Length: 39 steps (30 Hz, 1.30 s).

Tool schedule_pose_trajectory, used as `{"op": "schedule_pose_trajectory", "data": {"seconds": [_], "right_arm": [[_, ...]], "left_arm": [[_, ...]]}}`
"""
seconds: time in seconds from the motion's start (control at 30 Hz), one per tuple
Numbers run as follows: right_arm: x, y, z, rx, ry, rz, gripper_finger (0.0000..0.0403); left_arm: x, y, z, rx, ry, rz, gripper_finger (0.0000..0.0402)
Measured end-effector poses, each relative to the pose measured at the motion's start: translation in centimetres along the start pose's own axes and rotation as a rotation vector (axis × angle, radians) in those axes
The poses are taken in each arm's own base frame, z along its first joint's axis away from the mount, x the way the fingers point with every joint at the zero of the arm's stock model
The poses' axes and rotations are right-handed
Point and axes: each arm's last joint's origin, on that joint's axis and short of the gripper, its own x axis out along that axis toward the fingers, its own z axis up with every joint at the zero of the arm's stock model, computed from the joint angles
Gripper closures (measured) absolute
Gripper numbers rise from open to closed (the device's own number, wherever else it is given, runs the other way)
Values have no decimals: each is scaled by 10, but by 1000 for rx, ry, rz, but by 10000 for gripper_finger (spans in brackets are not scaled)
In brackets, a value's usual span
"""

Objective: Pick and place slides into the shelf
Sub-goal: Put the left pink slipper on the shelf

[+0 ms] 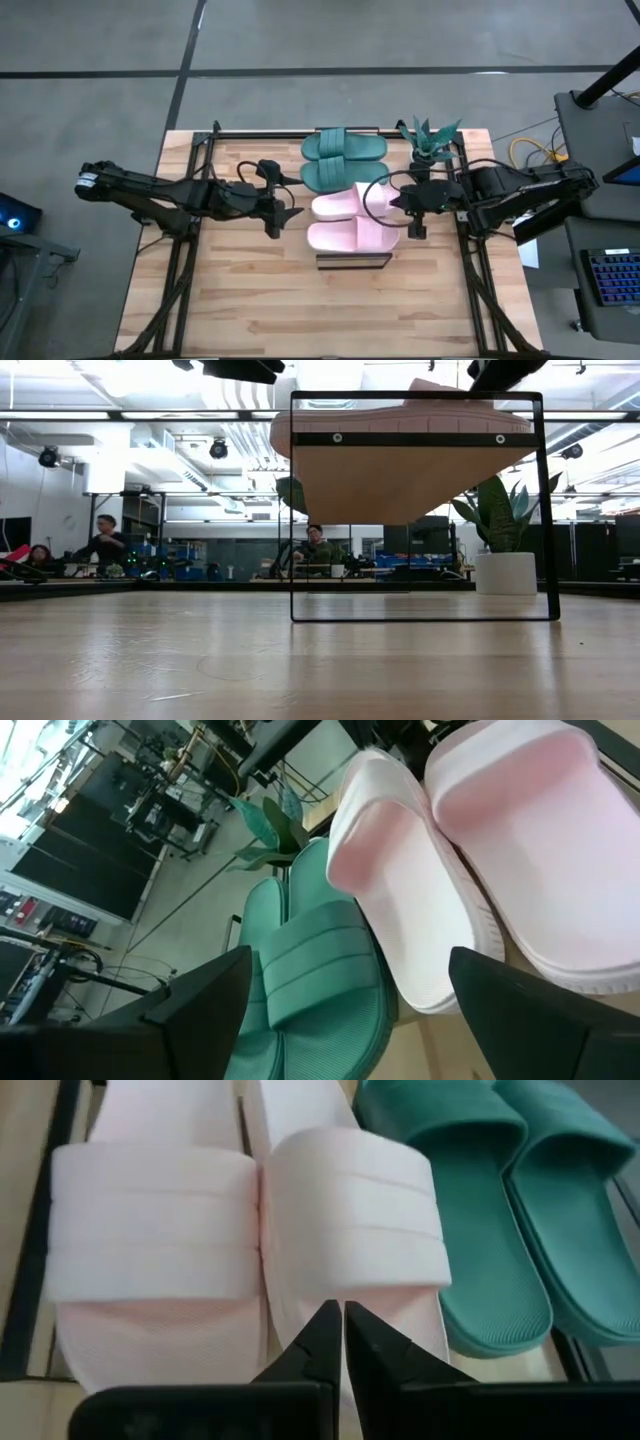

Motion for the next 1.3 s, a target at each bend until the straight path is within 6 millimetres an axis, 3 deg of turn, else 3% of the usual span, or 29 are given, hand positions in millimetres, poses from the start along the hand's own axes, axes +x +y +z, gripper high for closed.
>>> {"op": "schedule_pose_trajectory", "data": {"seconds": [0.53,0.97,1.13,1.3], "right_arm": [[29,10,-21,49,30,45,394],[35,12,-29,50,76,71,394],[32,13,-28,36,68,102,394],[14,10,-17,9,-10,171,394]], "left_arm": [[0,0,0,-23,2,1,79],[0,0,-1,-24,2,0,79],[0,-1,-1,-23,3,0,79],[0,-1,-1,-24,3,0,79]]}}
